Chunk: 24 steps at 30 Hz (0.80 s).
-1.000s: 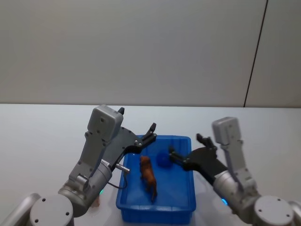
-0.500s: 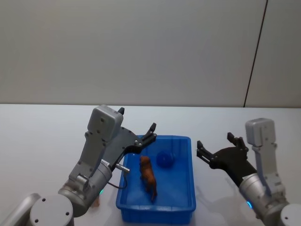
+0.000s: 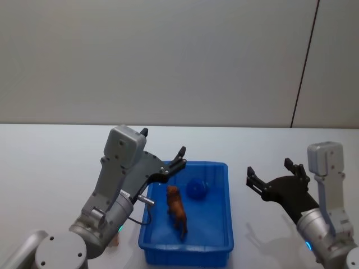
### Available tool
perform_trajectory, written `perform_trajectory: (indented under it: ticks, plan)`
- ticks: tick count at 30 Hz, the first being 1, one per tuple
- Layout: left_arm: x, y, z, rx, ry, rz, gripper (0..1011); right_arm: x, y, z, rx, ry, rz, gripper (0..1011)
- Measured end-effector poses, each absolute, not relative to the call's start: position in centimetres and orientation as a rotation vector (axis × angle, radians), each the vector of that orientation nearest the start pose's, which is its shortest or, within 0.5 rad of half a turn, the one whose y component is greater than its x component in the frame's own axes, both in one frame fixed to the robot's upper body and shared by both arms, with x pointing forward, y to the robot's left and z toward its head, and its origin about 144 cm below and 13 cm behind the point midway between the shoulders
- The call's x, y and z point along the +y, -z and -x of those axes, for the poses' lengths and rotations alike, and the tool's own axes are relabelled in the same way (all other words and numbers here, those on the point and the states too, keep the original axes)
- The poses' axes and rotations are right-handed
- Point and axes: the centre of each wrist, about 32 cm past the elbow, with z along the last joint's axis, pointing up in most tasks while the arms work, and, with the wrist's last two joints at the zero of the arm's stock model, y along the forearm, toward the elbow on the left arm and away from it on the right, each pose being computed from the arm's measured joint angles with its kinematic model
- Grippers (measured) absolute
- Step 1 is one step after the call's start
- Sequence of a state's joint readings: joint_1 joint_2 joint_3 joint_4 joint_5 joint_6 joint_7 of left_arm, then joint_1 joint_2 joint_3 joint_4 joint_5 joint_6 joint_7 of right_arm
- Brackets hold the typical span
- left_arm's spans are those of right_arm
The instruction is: Pick up the two dolls from the table and place them into the box.
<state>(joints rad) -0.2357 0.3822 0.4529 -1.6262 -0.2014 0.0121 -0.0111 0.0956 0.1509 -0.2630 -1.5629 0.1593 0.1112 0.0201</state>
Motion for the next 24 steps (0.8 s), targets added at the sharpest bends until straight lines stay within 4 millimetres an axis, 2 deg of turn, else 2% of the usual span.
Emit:
perform_trajectory:
  ticks: [12, 24]
  plan:
    - [20.4, -120.3, -48.9, -0.213, -1.175, -0.034, 1001, -19.1, -116.2, -47.4, 0.035, 1.305, 0.061, 1001]
    - [21.1, -120.1, -48.3, -0.071, -1.289, -0.046, 1001, -19.2, -116.2, -47.3, 0.035, 1.310, 0.061, 1001]
